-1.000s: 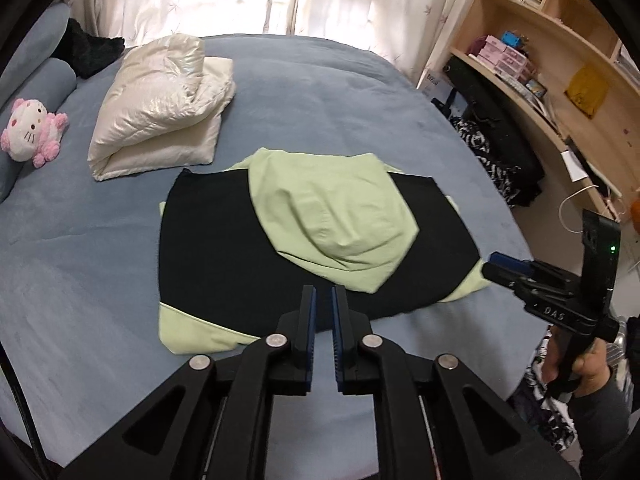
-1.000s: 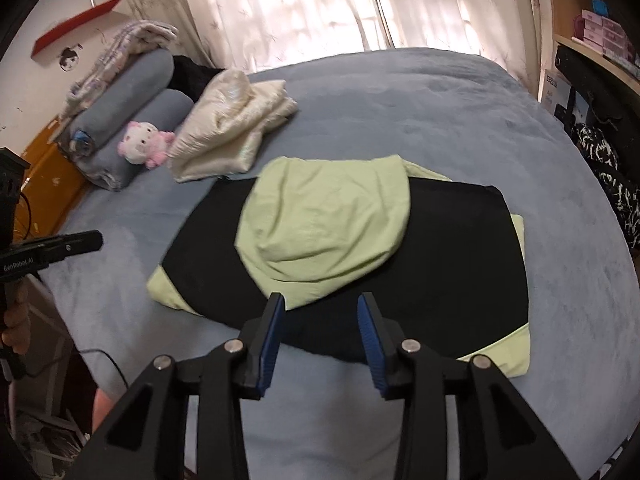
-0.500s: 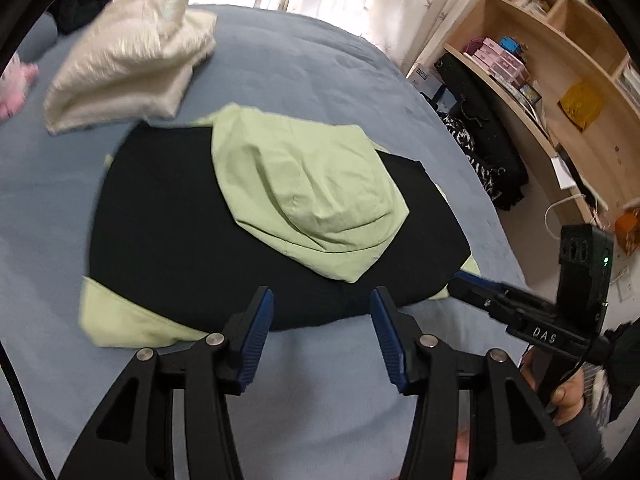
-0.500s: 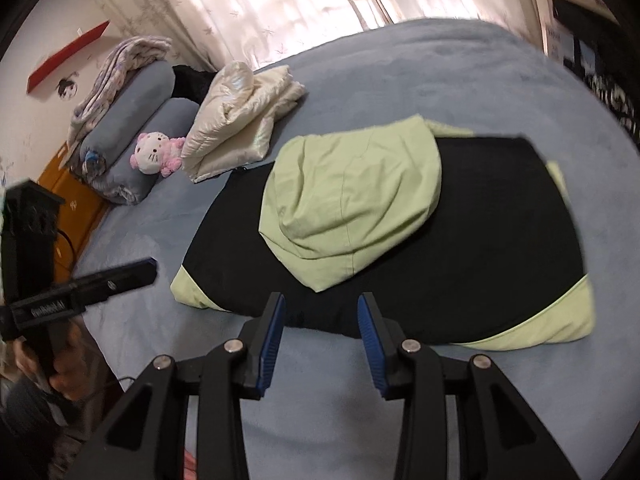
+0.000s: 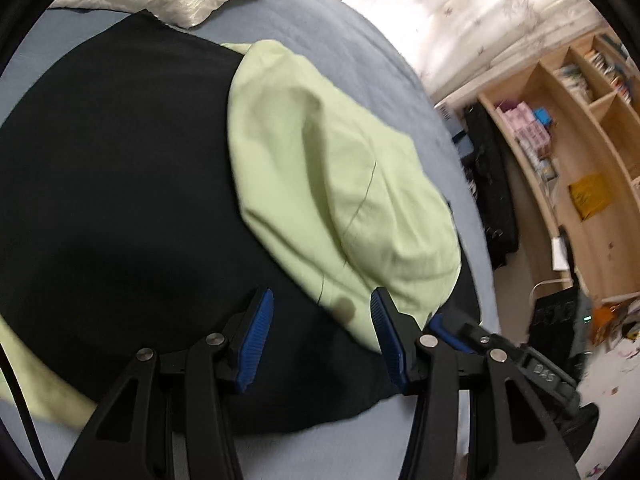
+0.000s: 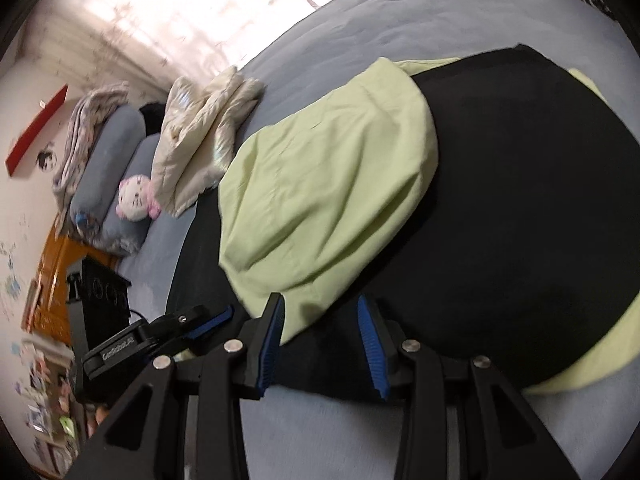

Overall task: Fold large clothes
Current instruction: 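Press both tools onto the green hood and smooth it flat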

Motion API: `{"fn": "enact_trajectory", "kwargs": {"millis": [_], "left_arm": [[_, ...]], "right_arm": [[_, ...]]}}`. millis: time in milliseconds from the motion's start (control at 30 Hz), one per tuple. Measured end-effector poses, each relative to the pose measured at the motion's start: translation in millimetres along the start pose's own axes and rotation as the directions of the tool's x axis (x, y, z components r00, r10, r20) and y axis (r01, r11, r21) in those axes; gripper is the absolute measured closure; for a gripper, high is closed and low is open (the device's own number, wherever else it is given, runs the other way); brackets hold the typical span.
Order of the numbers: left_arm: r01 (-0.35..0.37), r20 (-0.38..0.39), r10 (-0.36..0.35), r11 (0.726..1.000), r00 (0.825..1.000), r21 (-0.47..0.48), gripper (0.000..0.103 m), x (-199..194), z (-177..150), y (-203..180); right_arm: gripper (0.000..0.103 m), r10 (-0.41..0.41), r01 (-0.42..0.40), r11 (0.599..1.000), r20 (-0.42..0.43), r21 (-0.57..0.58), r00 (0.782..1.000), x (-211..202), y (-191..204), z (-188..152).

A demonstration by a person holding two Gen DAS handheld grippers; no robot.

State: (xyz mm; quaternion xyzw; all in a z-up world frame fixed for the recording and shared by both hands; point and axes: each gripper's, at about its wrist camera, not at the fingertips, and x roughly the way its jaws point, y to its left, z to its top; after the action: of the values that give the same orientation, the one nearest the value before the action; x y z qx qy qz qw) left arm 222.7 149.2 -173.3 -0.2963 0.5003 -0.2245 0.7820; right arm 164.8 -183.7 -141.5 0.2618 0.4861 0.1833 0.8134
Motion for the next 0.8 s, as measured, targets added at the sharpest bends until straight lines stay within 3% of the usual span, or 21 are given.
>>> {"fn": "enact_trajectory", "kwargs": {"millis": [200, 267, 300, 333, 400, 467, 533, 600, 667, 700, 800], "left_arm": [[0.074, 0.052, -0.071, 0.996, 0.996, -0.056, 0.054, 20.6, 7.8, 8.7], [0.071, 0.065, -0.067, 0.995, 0.996, -0.066, 0.054, 25.2, 9.7, 6.4], [0.065, 0.07, -0.06, 0.996, 0.996, -0.068, 0.056, 26.8, 10.6, 4.2], [0.05, 0.075, -0.045, 0.996, 0.996, -0.068, 0.067, 27.1, 10.4, 0.7], [-0.059, 0.064, 0.063, 0.996, 0.996, -0.063, 0.094, 26.8, 10.0, -7.1], [-0.151, 0.039, 0.155, 0.984, 0.987, -0.089, 0.093, 22.6, 8.8, -12.5], [-0.247, 0.02, 0.25, 0.965, 0.968, -0.085, 0.093, 18.6, 6.9, -22.7], [-0.334, 0.019, 0.336, 0.941, 0.942, -0.063, 0.093, 18.2, 4.2, -31.5], [-0.449, 0.027, 0.45, 0.893, 0.893, -0.037, 0.093, 26.5, 0.1, -33.2], [-0.466, 0.033, 0.467, 0.884, 0.884, -0.025, 0.094, 33.7, -2.4, -30.3], [-0.44, 0.068, 0.439, 0.898, 0.896, -0.006, 0.094, 36.6, -8.8, -26.1]], "right_arm": [[0.065, 0.093, -0.1, 0.99, 0.07, 0.096, 0.993, 12.5, -15.1, 6.6], [0.065, 0.087, -0.097, 0.989, 0.101, 0.107, 0.991, 14.6, -14.8, 6.6], [0.068, 0.079, -0.091, 0.99, 0.114, 0.111, 0.99, 15.8, -13.1, 6.2], [0.078, 0.079, -0.092, 0.989, 0.121, 0.114, 0.99, 15.5, -11.6, 6.2], [0.085, 0.08, -0.098, 0.986, 0.135, 0.132, 0.988, 12.2, -8.7, 6.3], [0.094, 0.089, -0.111, 0.98, 0.137, 0.162, 0.987, 7.3, -6.7, 5.1], [0.095, 0.08, -0.103, 0.978, 0.126, 0.183, 0.989, 3.7, -1.3, 0.2], [0.095, 0.01, -0.029, 0.983, 0.109, 0.18, 0.994, 6.0, 3.5, -7.3], [0.095, -0.092, 0.077, 0.983, 0.082, 0.169, 0.992, 17.2, 1.2, -13.4], [0.095, -0.126, 0.114, 0.981, 0.063, 0.159, 0.99, 26.2, -3.3, -15.1], [0.097, -0.116, 0.106, 0.983, 0.057, 0.149, 0.992, 31.1, -9.0, -15.5]]}}
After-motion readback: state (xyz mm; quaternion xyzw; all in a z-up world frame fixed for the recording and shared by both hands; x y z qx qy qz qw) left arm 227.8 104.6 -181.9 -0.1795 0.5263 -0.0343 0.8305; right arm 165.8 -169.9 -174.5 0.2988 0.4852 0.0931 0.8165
